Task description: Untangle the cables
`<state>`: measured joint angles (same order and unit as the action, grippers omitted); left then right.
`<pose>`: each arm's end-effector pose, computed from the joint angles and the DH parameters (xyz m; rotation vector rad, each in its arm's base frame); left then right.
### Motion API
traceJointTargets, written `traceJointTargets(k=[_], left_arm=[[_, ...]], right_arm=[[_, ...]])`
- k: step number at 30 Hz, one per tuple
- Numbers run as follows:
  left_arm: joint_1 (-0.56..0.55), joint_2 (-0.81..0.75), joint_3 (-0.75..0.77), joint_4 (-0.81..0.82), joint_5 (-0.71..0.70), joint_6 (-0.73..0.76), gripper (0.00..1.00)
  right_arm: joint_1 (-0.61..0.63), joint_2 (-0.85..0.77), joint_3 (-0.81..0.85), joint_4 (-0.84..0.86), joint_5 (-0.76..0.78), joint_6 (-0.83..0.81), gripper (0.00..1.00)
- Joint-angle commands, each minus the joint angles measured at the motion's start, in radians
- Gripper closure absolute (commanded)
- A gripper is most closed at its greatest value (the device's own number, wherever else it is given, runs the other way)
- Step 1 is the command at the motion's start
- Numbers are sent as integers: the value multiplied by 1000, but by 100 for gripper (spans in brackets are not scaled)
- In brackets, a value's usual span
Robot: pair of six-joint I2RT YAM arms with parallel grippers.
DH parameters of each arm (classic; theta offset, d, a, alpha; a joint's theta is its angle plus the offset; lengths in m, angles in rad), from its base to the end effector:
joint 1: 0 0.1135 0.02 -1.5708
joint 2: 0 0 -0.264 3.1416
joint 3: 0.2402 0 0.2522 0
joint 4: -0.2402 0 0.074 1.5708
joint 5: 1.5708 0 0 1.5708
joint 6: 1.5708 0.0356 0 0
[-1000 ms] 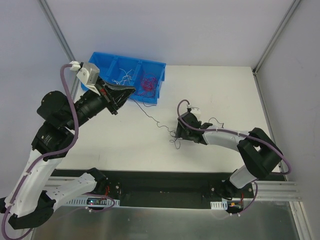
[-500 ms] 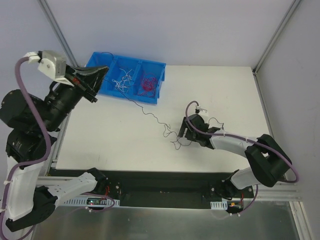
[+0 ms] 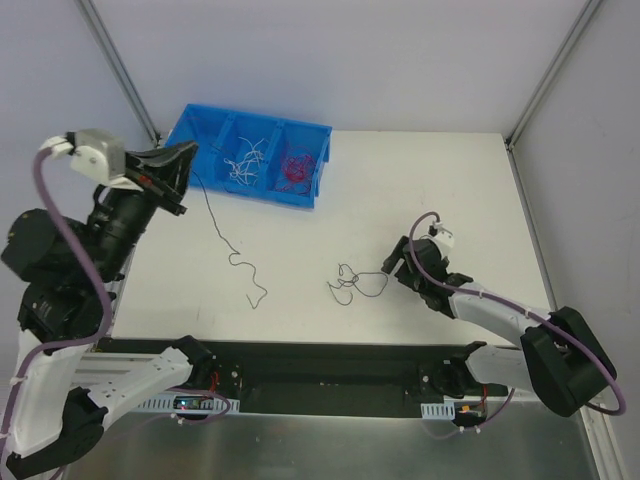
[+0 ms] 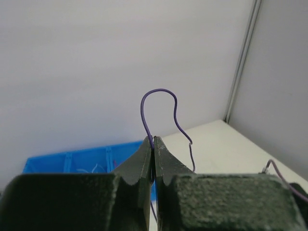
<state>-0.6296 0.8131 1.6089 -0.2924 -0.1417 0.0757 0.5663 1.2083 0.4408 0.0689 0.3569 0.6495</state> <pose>0.0537 -0.0329 0.5750 0.2500 1.0528 -0.4238 0.1978 0.1110 0.1644 0.2791 2.2128 0.2625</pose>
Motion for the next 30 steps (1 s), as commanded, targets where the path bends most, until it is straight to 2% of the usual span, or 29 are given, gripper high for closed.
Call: traceJointTargets(k=[1, 5, 10, 14, 17, 21, 23, 27, 30], left_arm=[[-10, -5, -179, 42, 48, -62, 100], [-9, 0, -394, 48, 5, -122, 100], [-9, 40, -642, 64, -78, -214, 100], [-9, 122, -754, 64, -111, -286, 100], [-1, 239, -781, 49, -148, -329, 95], [36, 388, -716, 10, -122, -346, 98], [73, 452, -681, 6, -92, -359, 97], [157, 593, -617, 4, 20, -402, 78], [186, 668, -578, 4, 76, -442, 53]], right_arm=[[65, -29, 38, 156, -54, -205, 13], [177, 19, 87, 193, -79, -329, 12], [193, -10, 23, 282, -85, -338, 12], [193, 6, 25, 298, -110, -344, 11], [192, 34, 42, 292, -116, -349, 11], [191, 36, 47, 286, -128, -355, 11], [193, 36, 47, 287, -130, -355, 11], [192, 42, 52, 286, -144, -361, 11], [190, 36, 47, 285, -154, -364, 11]])
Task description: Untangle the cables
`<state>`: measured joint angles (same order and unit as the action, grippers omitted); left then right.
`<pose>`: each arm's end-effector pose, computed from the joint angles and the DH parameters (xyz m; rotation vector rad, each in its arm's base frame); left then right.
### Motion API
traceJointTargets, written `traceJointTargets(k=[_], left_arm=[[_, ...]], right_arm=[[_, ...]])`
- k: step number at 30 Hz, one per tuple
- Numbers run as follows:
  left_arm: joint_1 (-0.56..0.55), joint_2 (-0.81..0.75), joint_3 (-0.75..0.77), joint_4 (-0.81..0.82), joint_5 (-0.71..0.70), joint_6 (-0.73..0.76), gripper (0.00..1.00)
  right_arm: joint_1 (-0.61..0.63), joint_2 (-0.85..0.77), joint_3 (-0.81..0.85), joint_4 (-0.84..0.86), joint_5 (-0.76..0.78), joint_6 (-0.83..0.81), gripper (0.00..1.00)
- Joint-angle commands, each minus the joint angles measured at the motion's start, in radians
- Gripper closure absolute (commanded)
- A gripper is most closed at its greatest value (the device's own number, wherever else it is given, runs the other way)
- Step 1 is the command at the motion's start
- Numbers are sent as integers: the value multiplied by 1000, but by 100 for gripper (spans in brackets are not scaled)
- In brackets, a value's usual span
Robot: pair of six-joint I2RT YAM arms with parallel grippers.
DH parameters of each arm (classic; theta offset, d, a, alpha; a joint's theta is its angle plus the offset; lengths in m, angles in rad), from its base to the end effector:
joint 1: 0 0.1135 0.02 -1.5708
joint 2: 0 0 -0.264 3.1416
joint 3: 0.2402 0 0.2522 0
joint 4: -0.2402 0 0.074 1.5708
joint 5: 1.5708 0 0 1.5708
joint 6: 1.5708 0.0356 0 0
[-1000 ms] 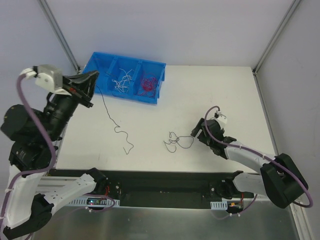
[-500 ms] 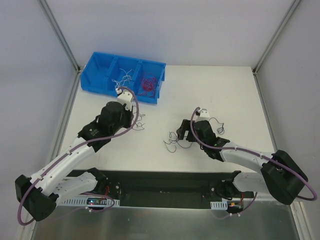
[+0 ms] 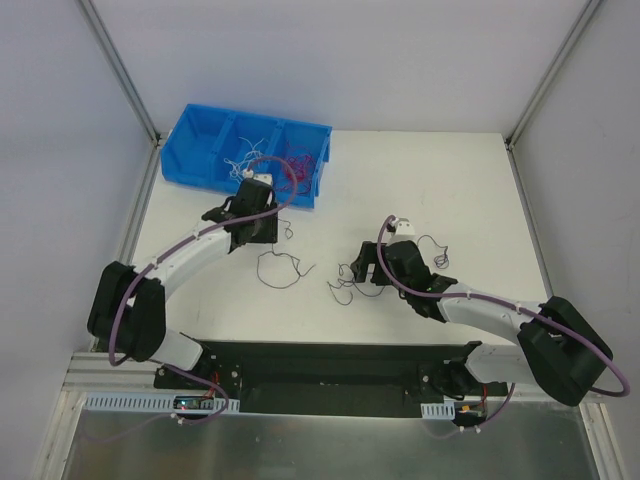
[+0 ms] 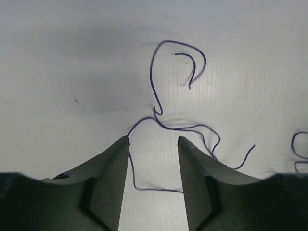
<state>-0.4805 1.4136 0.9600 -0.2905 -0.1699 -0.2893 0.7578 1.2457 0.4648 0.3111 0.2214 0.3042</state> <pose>0.2736 -0.1358 0.2469 0.1345 2.3059 -0.1980 0.1861 0.1654 0.1846 -0.3250 2.0310 0.4411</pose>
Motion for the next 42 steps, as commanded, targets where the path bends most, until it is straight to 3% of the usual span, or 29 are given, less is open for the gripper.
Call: traceJointTargets(k=[1, 4, 8, 12, 15, 19, 26, 30, 33, 38, 42], left_arm=[[39, 90, 80, 7, 119, -89, 42], [39, 156, 115, 7, 158, -111, 23], [37, 185, 103, 16, 191, -145, 14], [37, 223, 85, 62, 236, -97, 13], [33, 287, 112, 62, 319, -64, 19], [-12, 334, 109, 57, 280, -22, 23], [-47, 315, 48, 14, 209, -20, 48], [-50, 275, 14, 11, 176, -25, 81], [-50, 216, 3, 8, 135, -25, 99], [-30, 102, 17, 4, 87, 56, 100], [60, 10, 34, 4, 182, 50, 100]], right_arm=[[-2, -6, 21, 43, -20, -19, 11], [-2, -17, 14, 45, -25, -20, 11], [-2, -23, 8, 49, -34, -23, 10], [-3, -34, -5, 62, -40, -23, 10], [-6, -34, -6, 65, -47, -23, 10], [-9, -37, -8, 69, -53, -24, 10], [-12, -42, -14, 72, -63, -25, 10], [-12, -37, -11, 75, -67, -24, 10], [-12, -35, -11, 74, -70, -24, 10], [-14, -38, -14, 74, -70, -20, 10], [-14, -35, -12, 74, -73, -20, 10]])
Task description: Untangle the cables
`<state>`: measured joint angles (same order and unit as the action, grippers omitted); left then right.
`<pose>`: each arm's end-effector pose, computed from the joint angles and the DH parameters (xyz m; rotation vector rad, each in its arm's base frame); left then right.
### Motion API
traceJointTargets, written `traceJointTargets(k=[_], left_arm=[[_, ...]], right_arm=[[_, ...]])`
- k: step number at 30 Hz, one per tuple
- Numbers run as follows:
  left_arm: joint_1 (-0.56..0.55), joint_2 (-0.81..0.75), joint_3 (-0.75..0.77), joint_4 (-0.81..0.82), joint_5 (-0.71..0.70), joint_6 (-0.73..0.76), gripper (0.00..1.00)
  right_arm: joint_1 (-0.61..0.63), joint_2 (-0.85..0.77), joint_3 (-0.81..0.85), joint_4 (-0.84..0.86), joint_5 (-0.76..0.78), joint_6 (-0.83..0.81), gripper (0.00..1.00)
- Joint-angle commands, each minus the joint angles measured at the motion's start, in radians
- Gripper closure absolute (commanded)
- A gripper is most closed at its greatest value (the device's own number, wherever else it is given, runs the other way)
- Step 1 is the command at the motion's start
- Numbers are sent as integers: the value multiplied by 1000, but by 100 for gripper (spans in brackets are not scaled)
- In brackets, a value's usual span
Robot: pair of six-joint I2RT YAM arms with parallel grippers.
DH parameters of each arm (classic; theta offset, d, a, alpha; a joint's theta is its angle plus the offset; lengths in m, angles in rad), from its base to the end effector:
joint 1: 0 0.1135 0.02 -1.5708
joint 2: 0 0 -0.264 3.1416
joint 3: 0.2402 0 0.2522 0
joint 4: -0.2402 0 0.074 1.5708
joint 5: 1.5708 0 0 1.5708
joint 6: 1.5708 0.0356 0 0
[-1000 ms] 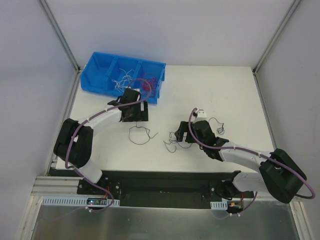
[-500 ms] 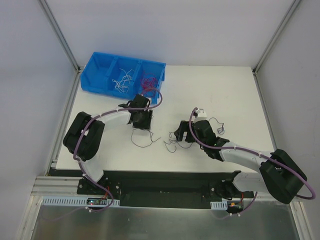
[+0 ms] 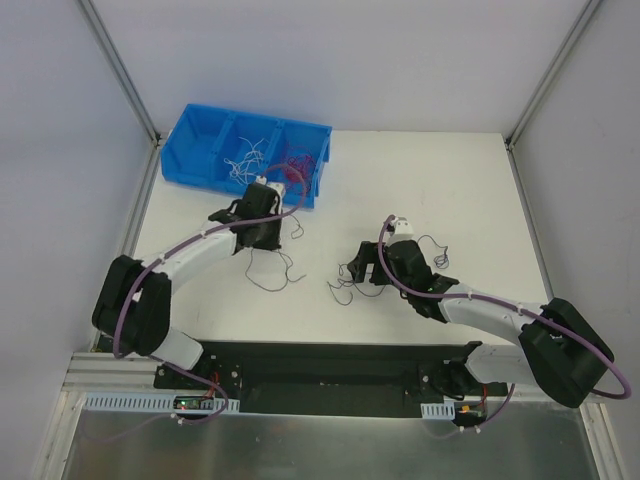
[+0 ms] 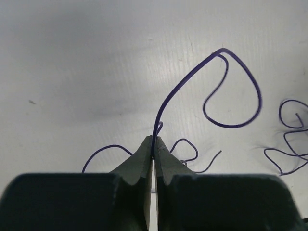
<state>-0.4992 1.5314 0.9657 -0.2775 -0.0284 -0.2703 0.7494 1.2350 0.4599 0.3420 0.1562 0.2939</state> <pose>0.2827 -0.1530 0.2148 0.2654 2.4240 -0.3164 0.1861 0.1656 0.1884 -0.3599 2.0033 0.5097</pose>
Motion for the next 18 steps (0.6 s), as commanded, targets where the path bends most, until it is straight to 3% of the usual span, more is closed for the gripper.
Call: traceJointTargets(k=[1, 6, 9, 12, 18], left_arm=[[96, -126, 36, -8, 68, 25, 100], [154, -188, 109, 0, 35, 8, 100], [201, -185, 175, 1, -124, -32, 100], [258, -146, 273, 6, -287, -59, 100], [410, -5, 487, 66, -385, -92, 100]], right_arm=[[-5, -25, -7, 43, -6, -10, 10], [-4, -28, -7, 43, -7, -7, 10], [-4, -26, -6, 45, -9, -9, 10], [-7, -23, -6, 43, -14, -7, 10], [-7, -14, -3, 43, -20, -9, 10]])
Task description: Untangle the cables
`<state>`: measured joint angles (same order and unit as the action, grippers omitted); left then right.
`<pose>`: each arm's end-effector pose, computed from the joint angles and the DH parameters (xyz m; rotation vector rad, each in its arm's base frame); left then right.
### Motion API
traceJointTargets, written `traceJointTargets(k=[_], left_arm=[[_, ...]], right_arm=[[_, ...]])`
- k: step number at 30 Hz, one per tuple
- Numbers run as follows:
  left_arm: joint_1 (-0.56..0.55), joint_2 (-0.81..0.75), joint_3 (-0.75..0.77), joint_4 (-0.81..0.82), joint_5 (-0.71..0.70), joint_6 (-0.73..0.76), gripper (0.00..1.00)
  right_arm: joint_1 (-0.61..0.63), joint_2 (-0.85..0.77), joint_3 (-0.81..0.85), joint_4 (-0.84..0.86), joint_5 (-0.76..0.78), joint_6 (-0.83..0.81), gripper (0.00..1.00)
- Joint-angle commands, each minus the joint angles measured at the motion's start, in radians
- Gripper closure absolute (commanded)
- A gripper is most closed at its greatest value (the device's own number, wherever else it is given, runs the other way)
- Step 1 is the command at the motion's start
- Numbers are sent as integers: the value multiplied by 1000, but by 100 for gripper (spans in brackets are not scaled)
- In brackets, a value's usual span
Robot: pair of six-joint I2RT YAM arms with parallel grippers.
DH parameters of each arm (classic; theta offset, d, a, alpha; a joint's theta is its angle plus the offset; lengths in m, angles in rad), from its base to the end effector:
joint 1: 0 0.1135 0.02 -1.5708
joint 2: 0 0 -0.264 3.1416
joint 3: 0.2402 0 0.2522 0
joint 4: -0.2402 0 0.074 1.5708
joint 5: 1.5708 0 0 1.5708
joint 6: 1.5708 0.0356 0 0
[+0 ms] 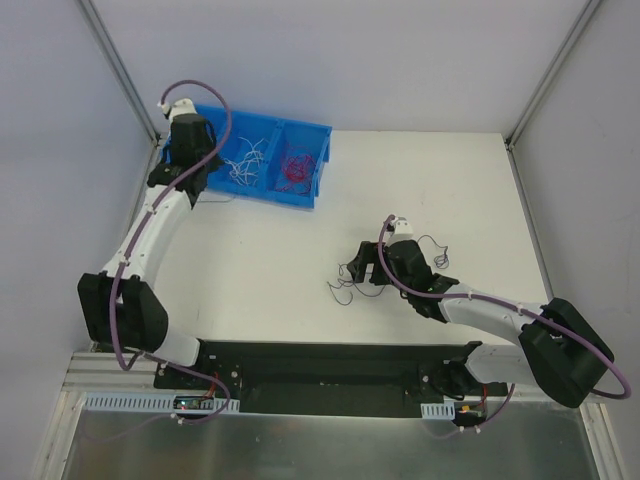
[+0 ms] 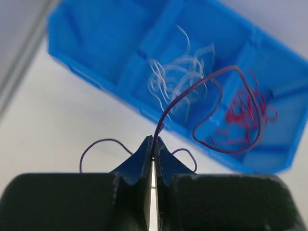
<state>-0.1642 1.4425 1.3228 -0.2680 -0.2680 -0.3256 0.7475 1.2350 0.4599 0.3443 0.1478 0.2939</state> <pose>0.3339 -0.0458 0.3647 -0.3309 1.9161 -0.0622 0.1863 0.1656 0.1886 -0.3630 2.0021 0.5176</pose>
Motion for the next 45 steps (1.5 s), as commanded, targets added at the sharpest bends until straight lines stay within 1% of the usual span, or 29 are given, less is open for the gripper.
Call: traceJointTargets(k=[1, 4, 6, 10, 13, 15, 17, 20, 23, 26, 27, 29, 30, 32, 35, 39, 41, 45], left_arm=[[93, 120, 165, 75, -167, -29, 100], [185, 228, 313, 93, -166, -41, 100], [232, 304, 389, 111, -131, -64, 100], [259, 502, 576, 118, -88, -50, 100], [278, 636, 694, 116, -19, -52, 100], [281, 709, 737, 118, 15, -58, 100], [281, 752, 763, 118, 62, -46, 100], [281, 803, 783, 121, 87, -41, 100], [281, 835, 802, 118, 122, -7, 100], [288, 832, 779, 112, 156, 0, 100], [288, 822, 764, 112, 153, -7, 96], [296, 796, 736, 108, 150, -29, 69], [298, 779, 727, 108, 159, -35, 60], [299, 747, 716, 99, 173, -43, 48], [299, 678, 676, 90, 217, -59, 38], [301, 564, 563, 92, 233, -119, 22], [302, 518, 492, 93, 236, -151, 20], [334, 444, 359, 92, 265, -203, 19]], right_arm=[[-7, -12, 0, 41, -11, -10, 10], [-7, -2, 8, 41, -16, -12, 10], [-8, 6, 14, 38, -19, -10, 10], [-13, 17, 25, 30, -25, -12, 10], [-22, 35, 37, 27, -42, -9, 10], [-30, 47, 46, 22, -53, -4, 10], [-39, 57, 52, 21, -63, 1, 10], [-48, 72, 60, 19, -77, 4, 10], [-53, 80, 68, 10, -86, 5, 10], [-54, 78, 66, 10, -91, 10, 10], [-54, 78, 68, 10, -93, 8, 10], [-57, 77, 66, 10, -96, 10, 10], [-57, 77, 65, 10, -97, 10, 10], [-56, 72, 62, 12, -97, 11, 10], [-57, 66, 57, 13, -96, 11, 10], [-57, 57, 48, 16, -90, 14, 10], [-56, 52, 42, 19, -90, 13, 10], [-56, 43, 33, 21, -86, 17, 10]])
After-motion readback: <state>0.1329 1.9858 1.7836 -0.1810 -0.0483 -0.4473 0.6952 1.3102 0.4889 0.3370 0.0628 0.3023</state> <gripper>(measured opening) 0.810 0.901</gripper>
